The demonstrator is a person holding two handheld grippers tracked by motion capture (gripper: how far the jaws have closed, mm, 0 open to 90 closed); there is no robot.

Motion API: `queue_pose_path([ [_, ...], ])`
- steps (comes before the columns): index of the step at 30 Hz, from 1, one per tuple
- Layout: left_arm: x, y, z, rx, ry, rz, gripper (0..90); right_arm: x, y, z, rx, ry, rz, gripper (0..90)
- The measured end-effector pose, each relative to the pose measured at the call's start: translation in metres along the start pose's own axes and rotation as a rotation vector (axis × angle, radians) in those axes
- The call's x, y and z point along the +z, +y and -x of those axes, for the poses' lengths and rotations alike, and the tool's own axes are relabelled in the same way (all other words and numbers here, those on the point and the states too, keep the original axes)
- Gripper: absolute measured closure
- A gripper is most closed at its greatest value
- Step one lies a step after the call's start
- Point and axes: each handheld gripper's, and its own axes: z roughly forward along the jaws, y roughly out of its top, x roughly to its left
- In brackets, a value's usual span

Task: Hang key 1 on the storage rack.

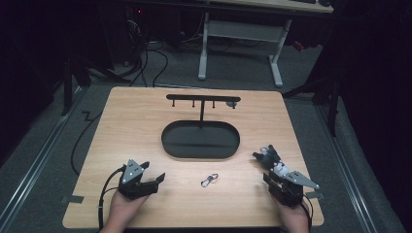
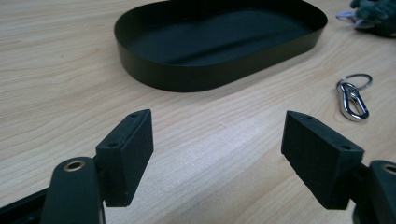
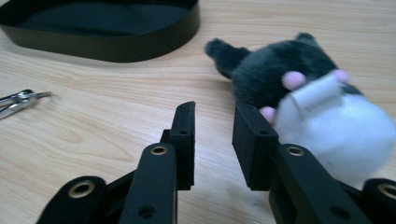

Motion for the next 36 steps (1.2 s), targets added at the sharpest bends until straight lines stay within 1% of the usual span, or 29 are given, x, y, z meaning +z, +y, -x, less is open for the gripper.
queue_pose_path([
  [2,-0.001,-0.001,0.000,-0.005,-0.016,0.000,25.7,0.001,0.002,-0.004,-0.005,0.007,-0.009,67.1],
  [3,-0.002,-0.001,0.000,-0.009,-0.030,-0.001,25.7,0.003,0.004,-0.006,-0.008,0.013,-0.023,66.4],
  [5,-0.002,-0.002,0.000,-0.014,-0.045,-0.001,25.8,0.005,0.007,-0.010,-0.034,0.009,-0.042,65.6],
  [8,-0.004,-0.005,0.001,-0.034,-0.078,0.004,25.8,0.009,0.013,-0.017,-0.074,0.005,-0.073,63.7],
  [11,-0.003,-0.005,0.003,0.007,-0.070,-0.001,24.4,0.012,0.017,-0.020,-0.089,0.003,-0.119,60.5],
  [12,-0.003,-0.006,0.004,0.011,-0.073,-0.003,24.0,0.013,0.019,-0.021,-0.099,0.006,-0.135,60.0],
  [13,-0.004,-0.006,0.004,0.014,-0.076,-0.004,23.8,0.014,0.021,-0.022,-0.106,0.003,-0.147,59.6],
  [16,-0.009,-0.006,0.003,-0.003,-0.097,0.012,23.6,0.016,0.024,-0.023,-0.116,0.005,-0.195,55.1],
  [20,-0.018,-0.006,0.001,-0.024,-0.089,0.037,23.8,0.018,0.028,-0.022,-0.126,0.008,-0.255,52.6],
  [23,-0.019,-0.006,0.000,-0.024,-0.086,0.048,24.0,0.016,0.034,-0.021,-0.136,0.010,-0.288,49.3],
  [27,-0.012,-0.008,-0.002,-0.023,-0.085,0.033,24.1,0.017,0.037,-0.019,-0.178,0.026,-0.356,46.0],
  [29,-0.009,-0.008,-0.002,-0.024,-0.084,0.027,24.2,0.018,0.038,-0.018,-0.187,0.038,-0.391,45.2],
  [30,-0.009,-0.008,-0.002,-0.025,-0.084,0.024,24.3,0.020,0.039,-0.018,-0.206,0.044,-0.418,44.1],
  [31,-0.008,-0.008,-0.002,-0.019,-0.084,0.021,24.3,0.020,0.039,-0.018,-0.206,0.044,-0.418,44.1],
  [33,-0.007,-0.008,-0.001,-0.018,-0.081,0.021,24.4,0.021,0.042,-0.018,-0.225,0.058,-0.445,43.3],
  [34,-0.007,-0.008,-0.001,-0.016,-0.082,0.019,24.4,0.022,0.043,-0.018,-0.240,0.066,-0.470,42.7],
  [35,-0.007,-0.008,0.000,-0.013,-0.081,0.016,24.4,0.022,0.043,-0.018,-0.240,0.066,-0.470,42.7],
  [36,-0.006,-0.009,0.001,-0.015,-0.082,0.014,24.4,0.023,0.044,-0.018,-0.241,0.070,-0.483,42.4],
])
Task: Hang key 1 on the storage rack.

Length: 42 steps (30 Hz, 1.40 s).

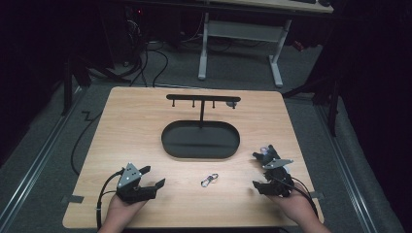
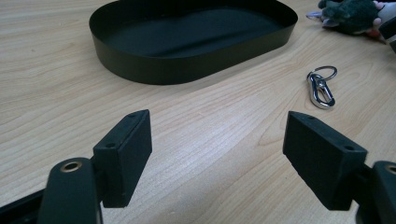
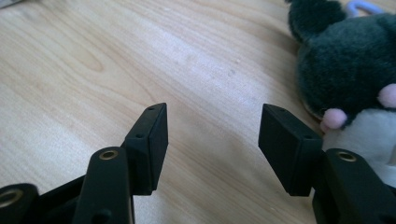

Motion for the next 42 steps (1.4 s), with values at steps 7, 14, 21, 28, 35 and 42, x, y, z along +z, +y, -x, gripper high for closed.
queue_pose_path([
  [7,0.001,-0.002,0.004,0.003,-0.013,-0.013,24.6,0.001,0.003,0.000,-0.019,0.036,-0.082,39.0],
  [14,0.000,-0.001,0.005,0.013,-0.022,-0.008,24.5,-0.013,0.010,0.007,-0.053,0.037,-0.195,32.4],
  [21,0.000,-0.001,0.005,0.025,-0.027,-0.008,24.4,-0.029,0.012,0.021,-0.058,0.009,-0.234,29.9],
  [28,0.000,-0.001,0.006,0.035,-0.037,-0.009,24.4,-0.044,0.013,0.034,-0.051,-0.015,-0.251,25.7],
  [35,0.001,-0.001,0.007,0.044,-0.043,-0.012,24.3,-0.035,0.021,0.053,-0.017,-0.047,-0.278,23.7],
  [42,0.002,-0.001,0.006,0.047,-0.039,-0.020,24.1,-0.017,0.029,0.071,0.044,-0.043,-0.295,22.2],
])
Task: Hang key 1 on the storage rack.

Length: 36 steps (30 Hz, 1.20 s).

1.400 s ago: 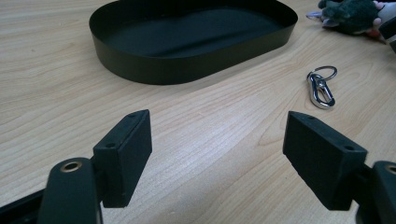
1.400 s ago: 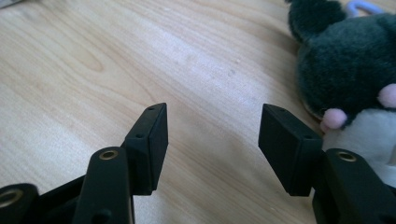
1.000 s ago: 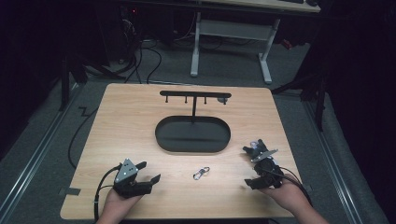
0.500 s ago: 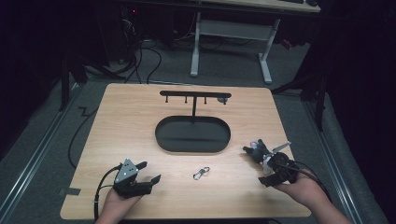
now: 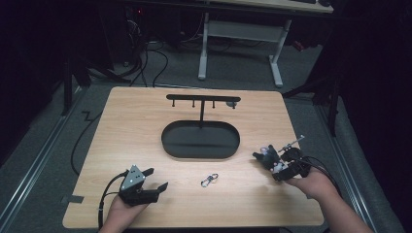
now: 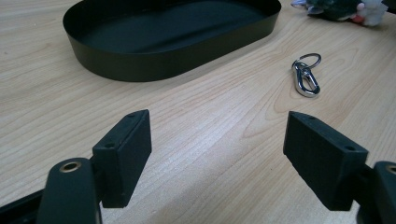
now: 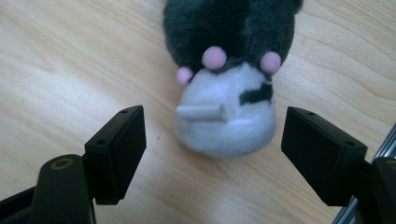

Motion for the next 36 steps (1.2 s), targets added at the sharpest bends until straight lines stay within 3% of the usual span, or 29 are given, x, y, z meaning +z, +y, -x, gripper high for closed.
queue_pose_path([
  [6,-0.002,0.000,0.001,0.004,0.000,0.006,24.1,0.015,0.006,0.004,0.012,0.018,-0.012,21.8],
  [15,-0.001,-0.001,0.002,0.010,-0.001,-0.002,24.1,0.023,0.009,0.010,0.043,0.032,-0.018,22.5],
  [23,0.001,-0.001,0.002,0.015,-0.002,-0.009,24.1,0.029,0.009,0.011,0.029,0.038,-0.038,26.3],
  [27,0.002,-0.001,0.002,0.018,-0.005,-0.011,24.1,0.029,0.008,0.011,0.019,0.030,-0.034,31.5],
  [28,0.002,-0.001,0.002,0.020,-0.004,-0.011,24.1,0.030,0.008,0.011,0.010,0.034,-0.035,38.1],
  [31,0.002,-0.001,0.002,0.020,-0.003,-0.011,24.1,0.029,0.008,0.009,-0.015,0.023,-0.041,44.5],
  [36,0.001,-0.001,0.002,0.018,-0.002,-0.006,24.1,0.020,0.010,0.006,-0.007,0.029,-0.032,47.2],
])
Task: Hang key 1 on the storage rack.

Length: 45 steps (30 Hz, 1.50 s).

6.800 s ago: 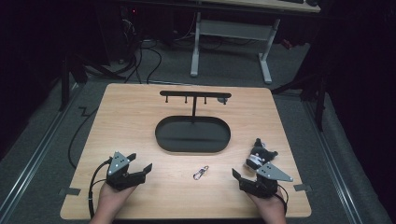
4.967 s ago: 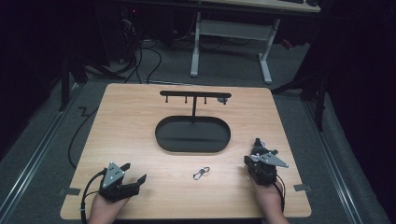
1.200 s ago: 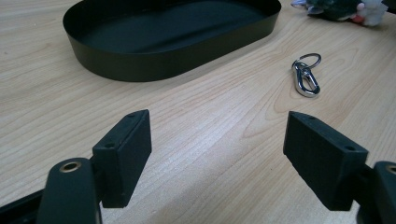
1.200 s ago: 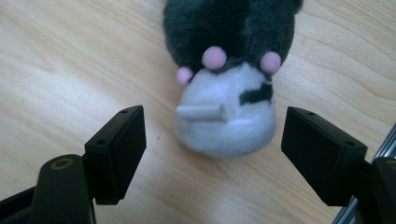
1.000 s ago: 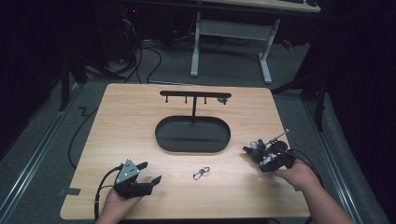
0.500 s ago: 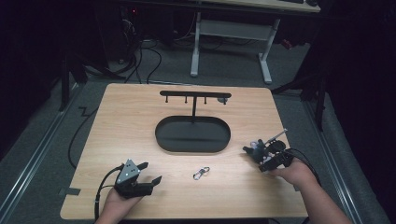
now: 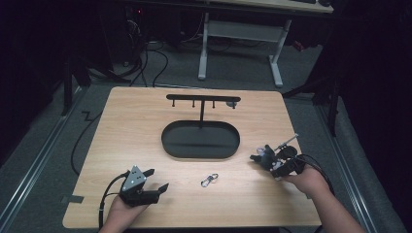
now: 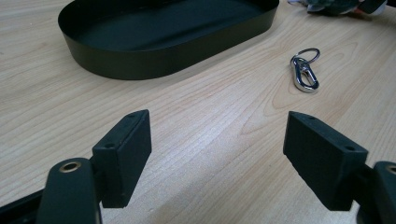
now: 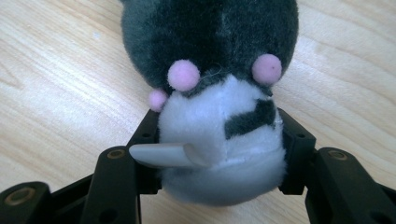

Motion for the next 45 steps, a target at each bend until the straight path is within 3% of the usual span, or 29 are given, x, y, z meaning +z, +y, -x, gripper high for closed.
queue_pose_path([
  [14,-0.001,0.000,-0.001,-0.009,0.008,0.009,24.1,-0.030,0.005,-0.018,-0.026,0.043,0.033,47.7],
  [22,-0.003,0.001,-0.002,-0.016,0.022,0.014,24.0,-0.039,0.008,-0.028,-0.033,0.059,0.058,47.7],
  [28,-0.004,0.001,-0.002,0.011,0.055,0.000,23.0,-0.046,0.012,-0.034,-0.039,0.062,0.074,47.7],
  [35,-0.012,0.007,-0.005,-0.008,0.100,-0.055,17.1,-0.054,0.016,-0.037,-0.055,0.071,0.103,47.7],
  [41,-0.018,-0.003,-0.007,-0.044,0.112,-0.023,15.3,-0.063,0.021,-0.039,-0.061,0.074,0.122,47.7],
  [45,-0.019,-0.005,-0.011,-0.006,0.114,-0.024,14.6,-0.071,0.028,-0.043,-0.070,0.063,0.126,47.7],
])
